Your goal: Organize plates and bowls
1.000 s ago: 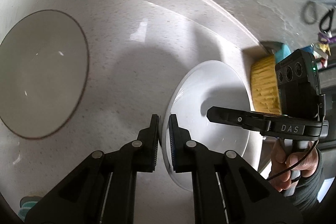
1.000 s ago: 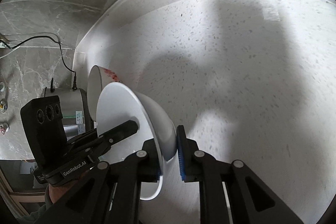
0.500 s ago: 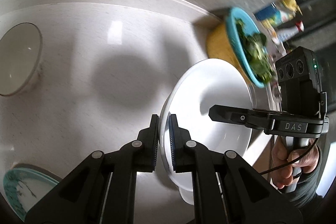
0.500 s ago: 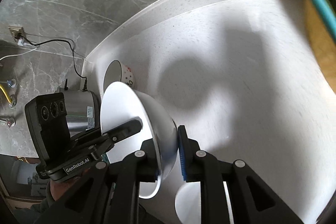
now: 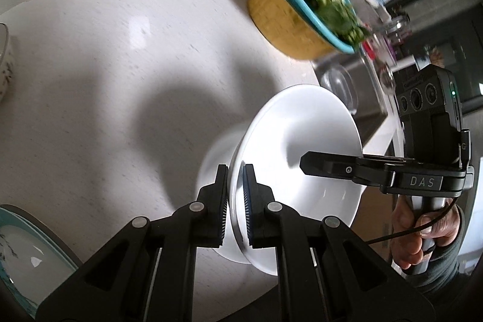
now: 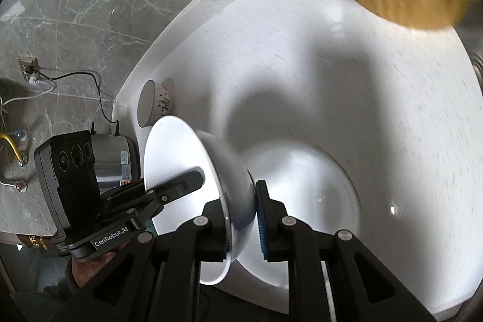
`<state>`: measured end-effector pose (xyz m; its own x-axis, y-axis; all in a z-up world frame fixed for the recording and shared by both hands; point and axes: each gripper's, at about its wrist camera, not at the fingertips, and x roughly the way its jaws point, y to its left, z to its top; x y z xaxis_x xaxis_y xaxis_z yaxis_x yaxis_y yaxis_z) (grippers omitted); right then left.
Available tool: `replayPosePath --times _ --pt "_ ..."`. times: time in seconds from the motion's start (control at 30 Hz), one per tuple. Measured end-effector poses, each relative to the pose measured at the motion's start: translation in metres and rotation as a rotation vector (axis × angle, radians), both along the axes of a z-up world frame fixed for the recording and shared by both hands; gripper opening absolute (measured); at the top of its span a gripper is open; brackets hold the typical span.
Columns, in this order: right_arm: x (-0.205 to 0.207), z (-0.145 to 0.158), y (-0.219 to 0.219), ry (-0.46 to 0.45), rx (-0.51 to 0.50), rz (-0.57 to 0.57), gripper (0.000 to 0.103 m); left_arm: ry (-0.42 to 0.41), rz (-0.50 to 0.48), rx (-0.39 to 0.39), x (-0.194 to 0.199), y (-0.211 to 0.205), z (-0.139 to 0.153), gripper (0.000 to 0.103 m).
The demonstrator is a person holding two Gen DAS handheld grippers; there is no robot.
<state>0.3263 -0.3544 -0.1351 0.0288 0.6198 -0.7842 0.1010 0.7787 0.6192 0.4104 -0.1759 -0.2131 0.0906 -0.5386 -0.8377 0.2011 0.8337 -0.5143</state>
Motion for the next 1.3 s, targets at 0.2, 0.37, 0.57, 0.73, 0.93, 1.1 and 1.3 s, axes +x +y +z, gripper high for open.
replayPosePath --times 0.2,0.37,0.57,0.73,0.93,1.1,1.3 --pt "-0.020 -0.007 -0.015 0.020 -0.010 -0.040 0.018 0.015 -0.040 0.018 -0.012 -0.024 -0.011 0.008" --pt "-0.028 -0.017 -0.019 0.032 -0.028 -0.037 0.017 0.019 -0.057 0.051 -0.018 -0.033 -0.021 0.008" --pt "-0.034 -0.031 -0.016 0.050 -0.053 -0.024 0.017 0.028 -0.067 0.089 -0.023 -0.041 -0.034 0.009" --pt "-0.036 -0.040 -0.008 0.047 -0.101 0.000 0.017 0.036 -0.074 0.131 -0.026 -0.048 -0.049 0.011" --pt "-0.039 -0.048 0.002 0.030 -0.161 0.027 0.016 0.012 -0.079 0.175 -0.029 -0.054 -0.059 0.014" --pt "-0.039 -0.045 0.010 -0.013 -0.247 0.068 0.016 -0.005 -0.078 0.192 -0.027 -0.062 -0.059 0.016" --pt "-0.039 -0.042 0.015 -0.052 -0.325 0.092 0.019 -0.038 -0.080 0.182 -0.027 -0.062 -0.054 0.034"
